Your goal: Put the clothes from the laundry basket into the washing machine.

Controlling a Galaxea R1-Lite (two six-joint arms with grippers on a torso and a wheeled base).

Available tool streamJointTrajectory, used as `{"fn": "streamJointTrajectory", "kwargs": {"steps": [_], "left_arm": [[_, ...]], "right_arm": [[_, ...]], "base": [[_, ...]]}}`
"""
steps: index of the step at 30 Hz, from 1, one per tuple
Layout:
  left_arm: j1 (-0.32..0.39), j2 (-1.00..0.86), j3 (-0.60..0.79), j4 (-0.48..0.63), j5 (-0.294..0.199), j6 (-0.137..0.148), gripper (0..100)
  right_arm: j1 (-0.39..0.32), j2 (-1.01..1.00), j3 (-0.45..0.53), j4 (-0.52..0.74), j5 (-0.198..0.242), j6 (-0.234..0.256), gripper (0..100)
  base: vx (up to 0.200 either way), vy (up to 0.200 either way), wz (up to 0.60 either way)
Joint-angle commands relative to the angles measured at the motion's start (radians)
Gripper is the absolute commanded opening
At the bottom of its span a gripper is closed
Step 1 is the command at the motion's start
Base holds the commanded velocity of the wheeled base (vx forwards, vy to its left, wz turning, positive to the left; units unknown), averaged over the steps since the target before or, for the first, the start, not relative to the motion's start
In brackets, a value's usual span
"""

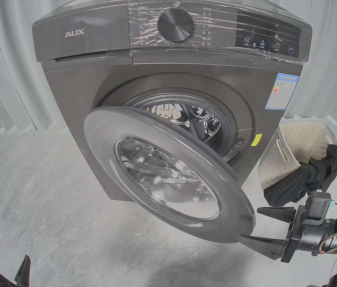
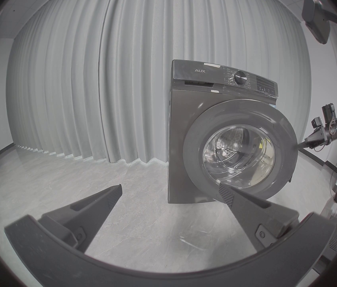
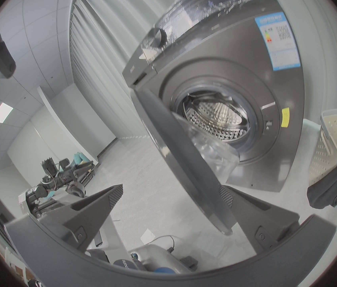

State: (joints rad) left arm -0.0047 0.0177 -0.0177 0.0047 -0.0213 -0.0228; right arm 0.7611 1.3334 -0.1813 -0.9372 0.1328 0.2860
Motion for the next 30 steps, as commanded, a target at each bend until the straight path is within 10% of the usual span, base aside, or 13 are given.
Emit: {"fn": "streamJointTrajectory", "kwargs": {"steps": [1,11,30], "left_arm": [[0.0,-0.016,0.015,0.0,0.0,0.0,100],[0.0,-0.016,0.015,0.0,0.0,0.0,100],[0.0,-0.016,0.015,0.0,0.0,0.0,100]], "right_arm": [[-0.065,-0.076,-0.037,-0.005,0.001,0.009,100],[-0.301,-0.026,-0.15,0.008,-0.004,0.005,100],[-0.18,0.167,-0.053,-0.003,-0.093,-0.064,100]], "base": [[0.0,0.0,0.0],[0.0,0.0,0.0],[0.0,0.0,0.0]]}}
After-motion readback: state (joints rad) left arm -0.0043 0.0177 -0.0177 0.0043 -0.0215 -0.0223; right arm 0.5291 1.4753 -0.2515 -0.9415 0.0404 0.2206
